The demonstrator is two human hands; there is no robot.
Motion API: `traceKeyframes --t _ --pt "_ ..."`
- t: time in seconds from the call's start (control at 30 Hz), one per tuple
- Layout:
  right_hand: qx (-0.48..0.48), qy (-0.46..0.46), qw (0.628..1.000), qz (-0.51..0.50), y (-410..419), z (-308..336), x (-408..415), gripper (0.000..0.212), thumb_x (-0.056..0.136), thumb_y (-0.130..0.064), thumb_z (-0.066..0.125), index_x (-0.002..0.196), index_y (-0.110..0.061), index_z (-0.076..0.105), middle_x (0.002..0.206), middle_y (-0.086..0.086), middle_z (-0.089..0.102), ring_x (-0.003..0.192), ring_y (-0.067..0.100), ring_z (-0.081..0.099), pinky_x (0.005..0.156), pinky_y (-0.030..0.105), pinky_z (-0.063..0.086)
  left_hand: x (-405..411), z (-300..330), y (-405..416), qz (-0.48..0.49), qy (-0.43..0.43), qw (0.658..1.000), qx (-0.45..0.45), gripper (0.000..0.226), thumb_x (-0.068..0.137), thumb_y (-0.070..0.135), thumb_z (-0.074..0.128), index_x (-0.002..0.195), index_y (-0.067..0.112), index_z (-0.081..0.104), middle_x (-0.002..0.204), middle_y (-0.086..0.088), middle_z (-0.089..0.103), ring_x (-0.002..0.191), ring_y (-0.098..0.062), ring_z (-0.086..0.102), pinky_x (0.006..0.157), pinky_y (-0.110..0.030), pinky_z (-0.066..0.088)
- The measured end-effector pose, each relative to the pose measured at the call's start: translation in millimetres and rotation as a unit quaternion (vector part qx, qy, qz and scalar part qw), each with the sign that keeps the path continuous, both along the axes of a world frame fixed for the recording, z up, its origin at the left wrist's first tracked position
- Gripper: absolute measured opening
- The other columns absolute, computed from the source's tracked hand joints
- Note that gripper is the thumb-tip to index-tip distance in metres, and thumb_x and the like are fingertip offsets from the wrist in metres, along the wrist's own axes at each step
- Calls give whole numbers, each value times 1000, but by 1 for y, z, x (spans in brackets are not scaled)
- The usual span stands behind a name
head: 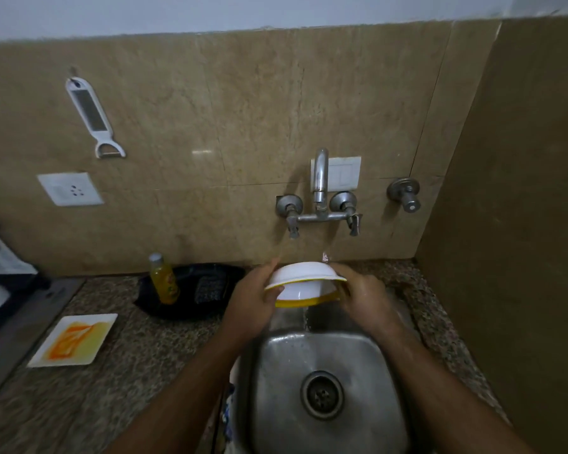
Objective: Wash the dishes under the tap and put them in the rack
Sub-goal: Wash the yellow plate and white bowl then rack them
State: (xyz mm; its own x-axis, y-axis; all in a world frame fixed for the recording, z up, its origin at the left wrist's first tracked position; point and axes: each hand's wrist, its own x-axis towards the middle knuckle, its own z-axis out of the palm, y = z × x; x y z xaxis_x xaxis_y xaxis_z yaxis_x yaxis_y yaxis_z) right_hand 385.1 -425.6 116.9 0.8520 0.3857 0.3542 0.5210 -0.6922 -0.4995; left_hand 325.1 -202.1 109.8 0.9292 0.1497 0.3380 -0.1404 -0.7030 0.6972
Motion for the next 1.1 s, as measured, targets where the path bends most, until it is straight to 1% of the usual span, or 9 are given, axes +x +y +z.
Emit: traceKeyframes --t 0.13,0.37,0.47,0.6,0.7,0.77,0.83,0.93,1.1 --pt "11 -91 996 25 2 19 -16 47 92 -19 64 138 -21 54 110 6 73 90 24 71 77 27 50 -9 16 13 52 -7 999 12 38 94 19 63 131 15 62 122 -4 69 111 -19 63 91 -20 41" --pt "80 -130 988 -11 3 30 -28 48 86 -3 67 132 -15 61 104 6 74 84 21 70 76 15 41 -22 39 18 12 -121 991 55 38 93 8 58 130 12 62 121 -1 70 109 -14 65 97 -26 50" --pt "82 -137 987 -2 5 37 -34 48 88 -4 66 134 -16 59 107 4 74 88 17 69 80 15 42 -30 38 15 40 -154 984 84 41 91 8 51 130 7 62 115 -7 72 100 -16 67 90 -12 43" --pt "74 -156 985 0 4 36 -39 52 84 -3 70 134 -10 59 111 7 72 93 18 69 86 14 42 -39 32 10 62 -160 983 68 45 90 3 52 135 4 57 121 -14 69 106 -19 65 95 -9 39" --pt "71 -167 983 11 3 29 -39 50 83 -3 70 132 -6 60 113 9 72 95 17 68 87 20 47 -41 30 10 61 -168 982 63 42 93 4 53 135 2 56 123 -6 66 109 -8 58 98 -5 36" --pt "41 -118 992 17 3 27 -38 43 86 -8 69 129 -11 63 108 9 73 94 18 69 82 25 51 -38 22 14 35 -129 987 88 43 94 23 48 132 5 60 119 -2 67 108 -9 61 95 -10 42" --pt "-37 -58 998 6 4 18 -38 38 84 -8 70 121 -17 68 95 11 76 85 29 72 71 28 52 -34 9 21 8 -49 993 111 54 92 42 43 132 12 61 115 -8 72 105 -25 69 90 -25 48" --pt "-19 -37 999 1 2 10 -39 46 73 4 71 115 -15 72 87 11 76 76 30 72 67 21 42 -32 2 20 20 -4 993 120 50 91 36 48 136 15 59 122 -11 70 108 -31 67 90 -31 50" --pt "-53 -23 998 1 -1 7 -38 50 80 -1 67 126 -20 66 95 8 75 84 26 70 68 18 35 -32 3 13 30 9 991 131 44 97 24 55 141 18 53 117 -13 71 103 -32 67 83 -30 47"
